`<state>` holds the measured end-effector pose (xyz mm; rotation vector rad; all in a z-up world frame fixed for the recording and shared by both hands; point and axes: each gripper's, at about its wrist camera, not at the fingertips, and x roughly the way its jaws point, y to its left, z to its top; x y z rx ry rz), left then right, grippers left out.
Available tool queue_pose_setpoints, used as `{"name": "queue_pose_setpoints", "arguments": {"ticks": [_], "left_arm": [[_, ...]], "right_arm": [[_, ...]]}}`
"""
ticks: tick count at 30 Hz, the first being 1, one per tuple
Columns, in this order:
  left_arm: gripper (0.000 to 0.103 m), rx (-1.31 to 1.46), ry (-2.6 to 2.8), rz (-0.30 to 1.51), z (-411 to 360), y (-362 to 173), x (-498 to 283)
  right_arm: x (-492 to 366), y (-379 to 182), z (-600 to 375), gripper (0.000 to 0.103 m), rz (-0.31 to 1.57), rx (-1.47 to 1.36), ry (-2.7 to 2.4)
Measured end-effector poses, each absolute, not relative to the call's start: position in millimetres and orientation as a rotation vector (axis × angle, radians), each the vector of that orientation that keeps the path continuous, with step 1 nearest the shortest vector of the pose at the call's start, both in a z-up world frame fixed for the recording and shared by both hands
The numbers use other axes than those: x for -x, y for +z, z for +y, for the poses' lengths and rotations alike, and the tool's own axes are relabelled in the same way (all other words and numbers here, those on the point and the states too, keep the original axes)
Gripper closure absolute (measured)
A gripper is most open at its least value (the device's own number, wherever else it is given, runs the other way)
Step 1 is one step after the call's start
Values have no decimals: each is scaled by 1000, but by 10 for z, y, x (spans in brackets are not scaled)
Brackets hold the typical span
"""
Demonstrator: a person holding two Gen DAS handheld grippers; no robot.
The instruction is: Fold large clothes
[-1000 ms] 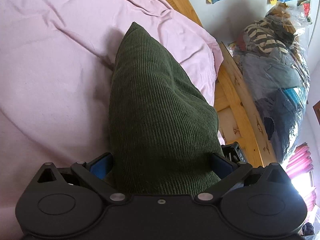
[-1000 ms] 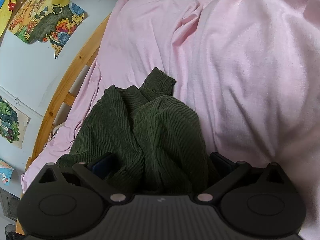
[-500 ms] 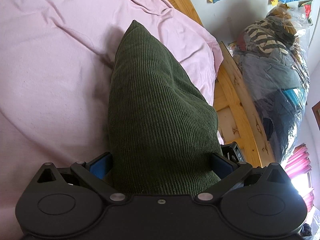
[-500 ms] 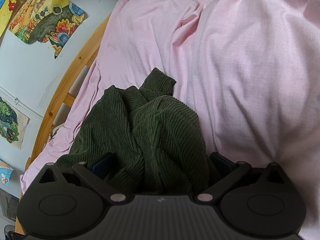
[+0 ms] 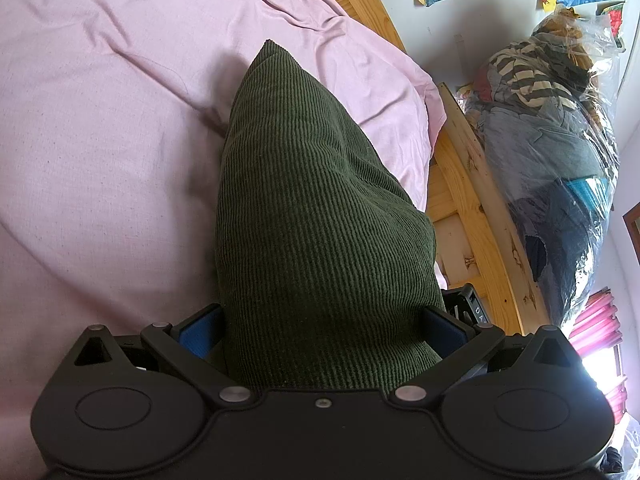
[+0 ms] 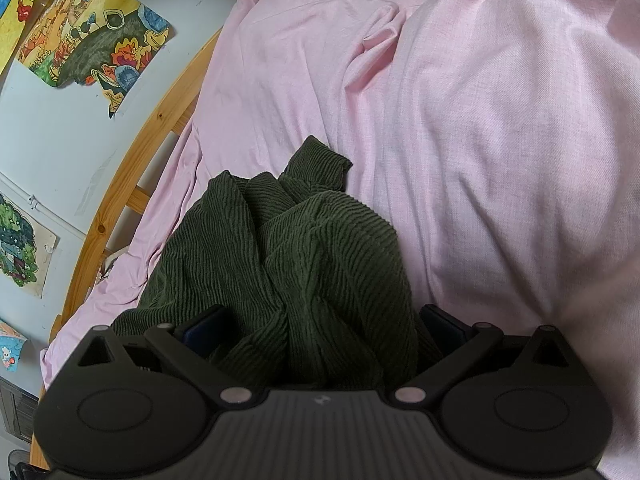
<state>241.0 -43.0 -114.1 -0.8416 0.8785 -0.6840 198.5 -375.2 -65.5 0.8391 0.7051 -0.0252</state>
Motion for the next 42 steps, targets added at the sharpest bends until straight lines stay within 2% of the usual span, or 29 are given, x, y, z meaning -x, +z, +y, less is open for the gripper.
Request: {"name": "queue_pose_setpoints", "arguments": {"ticks": [25,28,36,39,42], "left_arm": [[1,918,-696,933,-440,-1251,-2476],[3,892,-699,938,-436,-1211,-2469],[9,842,-681,968,-455,-1094,-2496],[13,834,-687,994,-444,-1045,-2547],[15,798,-679,996,-453,-931,-2555]], "right_arm": [[-2007,-626,-3781,3,720,-825,-18],[-1964,-619,-3818,11,728,-836,3],[-1837,-548,-3838,42,723,-868,101],[-1796,-486,-3817,51,696,-841,133],[-1757,-376,-3720,56,650,-757,176]]}}
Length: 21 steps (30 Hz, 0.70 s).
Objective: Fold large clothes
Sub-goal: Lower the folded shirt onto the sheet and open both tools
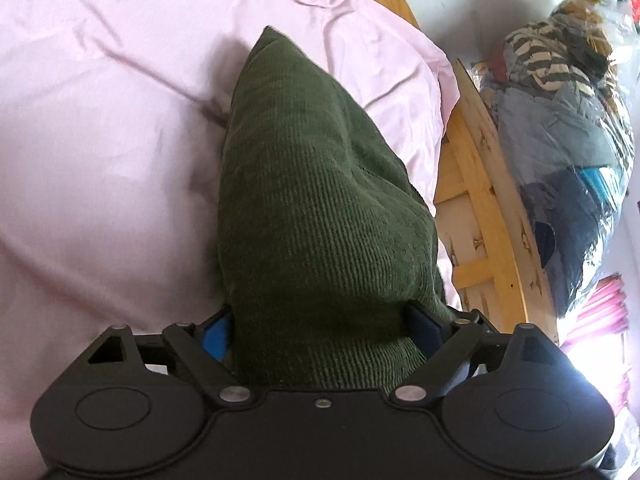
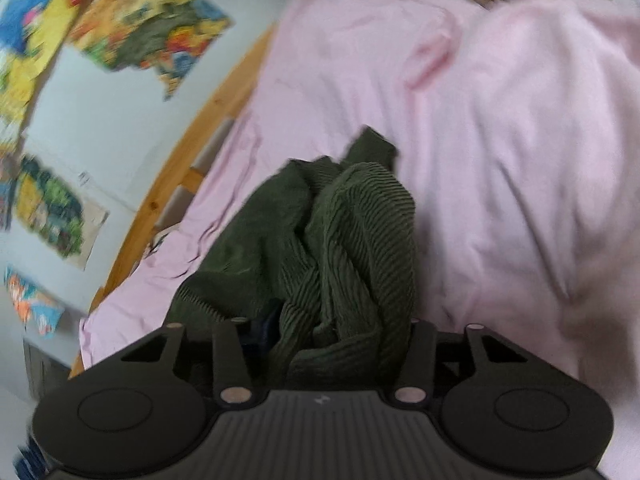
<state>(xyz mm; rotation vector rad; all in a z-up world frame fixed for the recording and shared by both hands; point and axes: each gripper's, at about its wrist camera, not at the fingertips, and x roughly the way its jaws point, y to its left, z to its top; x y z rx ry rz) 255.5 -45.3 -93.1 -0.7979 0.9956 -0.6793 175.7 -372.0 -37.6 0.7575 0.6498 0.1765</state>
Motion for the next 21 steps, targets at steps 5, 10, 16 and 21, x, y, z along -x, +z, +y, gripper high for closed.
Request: {"name": "queue_pose_setpoints", "arguments": {"ticks": [5,10,16,21], "left_arm": [[17,710,-660,946,-355,-602,-2613],[17,591,-626,812,-55,-151,-2678],[17,536,-550,602,384,-92,-2738],[17,583,-442,690,547,-698,-2987]], "right_arm": [[-1728,-210,-3517,57,554,-634,290],[-2000,-64,-3196,57,420,-578,394],[-2534,-75,-2758,58,369,-447,460],[-2880,-566,-2702,53,551,-445,379]]}}
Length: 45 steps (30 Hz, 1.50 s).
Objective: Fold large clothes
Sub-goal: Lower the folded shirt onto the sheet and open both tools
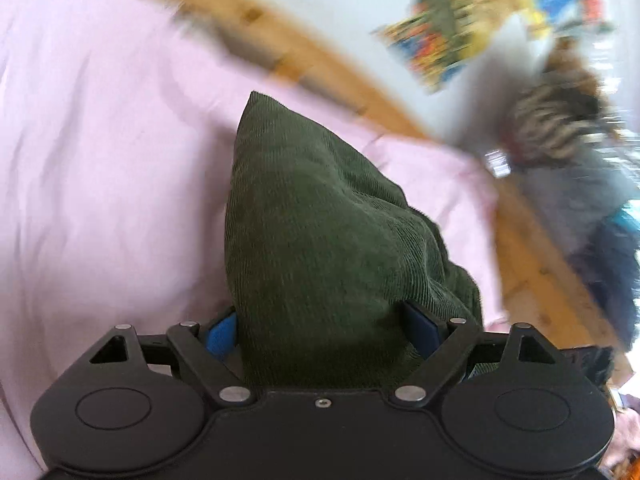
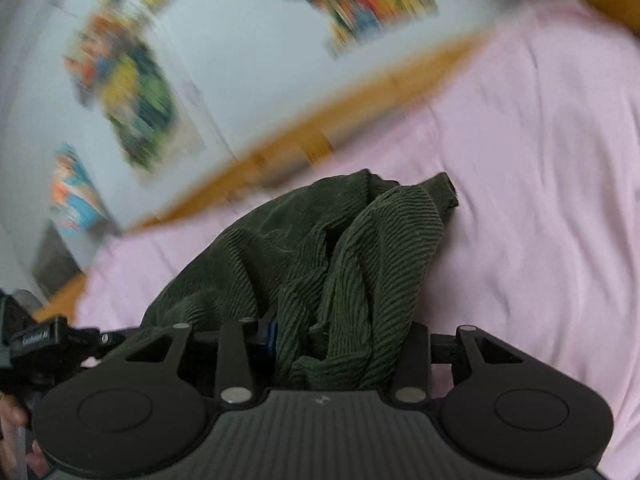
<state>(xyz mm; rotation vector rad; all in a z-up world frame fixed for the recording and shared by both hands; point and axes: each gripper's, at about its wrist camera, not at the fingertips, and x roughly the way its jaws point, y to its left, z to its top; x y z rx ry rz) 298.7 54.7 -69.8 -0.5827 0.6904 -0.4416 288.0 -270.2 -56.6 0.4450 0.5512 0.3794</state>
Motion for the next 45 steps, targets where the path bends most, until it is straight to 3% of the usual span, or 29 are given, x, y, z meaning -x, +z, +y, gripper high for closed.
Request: {"name": "queue_pose_setpoints", "arguments": {"ticks": [9,15,21,34,45], "left_arm": [[11,550,-492,698,630,-741,-2988],[1,468,-402,726,560,-603,-2836],[1,300,-290,691,394,-307,-2588],[1,101,-119,456,205,304,-1520],[1,109,-84,359,112,512,-801]], "right_arm": [[-2798,-580,-2820,21,535,-486,314],[-2684,-426,-2851,9,510,-451,234],[-2376,-182,-2845,1,427,-379,202],[-1220,451,-2878,0,137,-180,166],[-400,654,-2910,0,63,-166,119]]}}
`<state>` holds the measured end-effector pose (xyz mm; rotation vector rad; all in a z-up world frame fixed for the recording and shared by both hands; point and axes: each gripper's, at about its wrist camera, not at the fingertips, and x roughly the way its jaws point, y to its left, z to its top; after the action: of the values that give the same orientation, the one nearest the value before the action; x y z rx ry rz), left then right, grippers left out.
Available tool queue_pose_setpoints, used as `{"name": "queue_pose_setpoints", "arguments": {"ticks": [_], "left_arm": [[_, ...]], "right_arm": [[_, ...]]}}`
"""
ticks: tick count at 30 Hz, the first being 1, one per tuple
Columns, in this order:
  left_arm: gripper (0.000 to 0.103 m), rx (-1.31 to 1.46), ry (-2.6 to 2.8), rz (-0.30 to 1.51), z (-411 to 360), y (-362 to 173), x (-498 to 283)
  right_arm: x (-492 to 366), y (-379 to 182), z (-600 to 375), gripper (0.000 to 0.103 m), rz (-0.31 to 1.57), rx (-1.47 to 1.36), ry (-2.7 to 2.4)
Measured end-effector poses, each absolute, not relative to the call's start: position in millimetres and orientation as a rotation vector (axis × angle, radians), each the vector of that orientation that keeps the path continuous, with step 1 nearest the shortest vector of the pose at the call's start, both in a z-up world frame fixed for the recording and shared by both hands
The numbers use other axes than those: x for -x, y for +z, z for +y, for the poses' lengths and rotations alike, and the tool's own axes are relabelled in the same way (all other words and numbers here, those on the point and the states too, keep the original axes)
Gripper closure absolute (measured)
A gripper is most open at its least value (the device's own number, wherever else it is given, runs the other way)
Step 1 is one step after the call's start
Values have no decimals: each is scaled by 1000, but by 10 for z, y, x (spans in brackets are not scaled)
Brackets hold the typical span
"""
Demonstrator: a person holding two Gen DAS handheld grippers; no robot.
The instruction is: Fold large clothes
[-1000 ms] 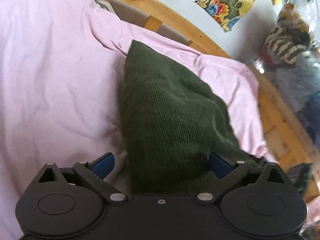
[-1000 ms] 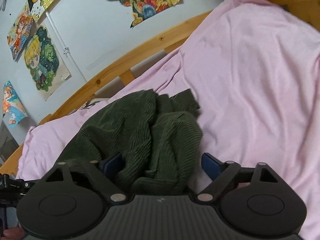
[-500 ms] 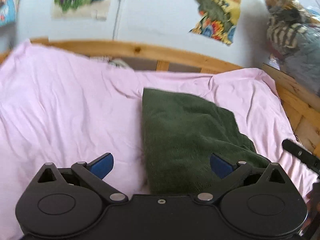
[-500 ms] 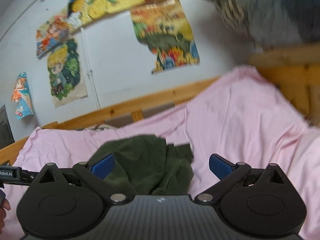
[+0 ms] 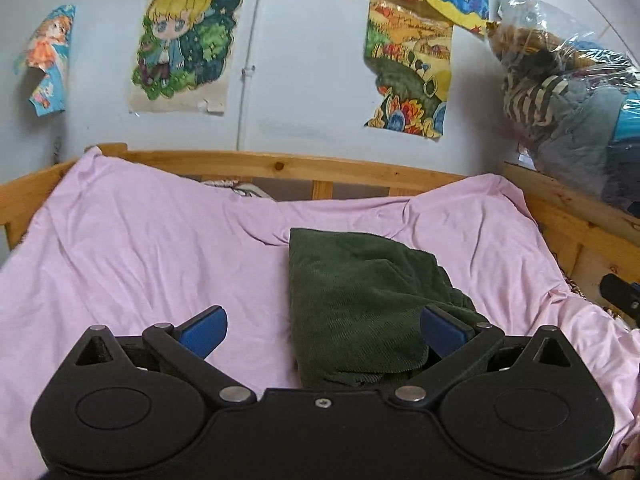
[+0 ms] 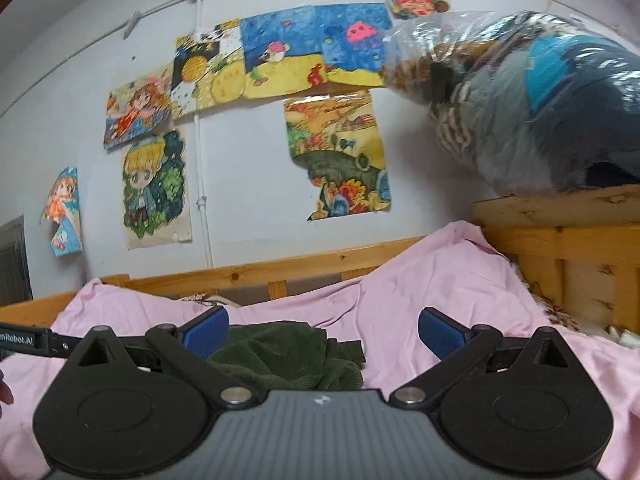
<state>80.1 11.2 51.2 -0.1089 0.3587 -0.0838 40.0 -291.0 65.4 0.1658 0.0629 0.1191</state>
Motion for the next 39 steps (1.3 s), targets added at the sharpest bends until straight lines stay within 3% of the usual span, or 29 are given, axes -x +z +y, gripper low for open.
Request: {"name": "queue_pose_setpoints", "arguments": {"ticks": [14,39], "left_arm": [[1,145,-15,421,115,194,-103],[1,61,50,485,44,36,-168]], "right_arm": [[106,488,-2561,0,195,-59,115],[-27,392,-2529,0,321,-42,80]]}}
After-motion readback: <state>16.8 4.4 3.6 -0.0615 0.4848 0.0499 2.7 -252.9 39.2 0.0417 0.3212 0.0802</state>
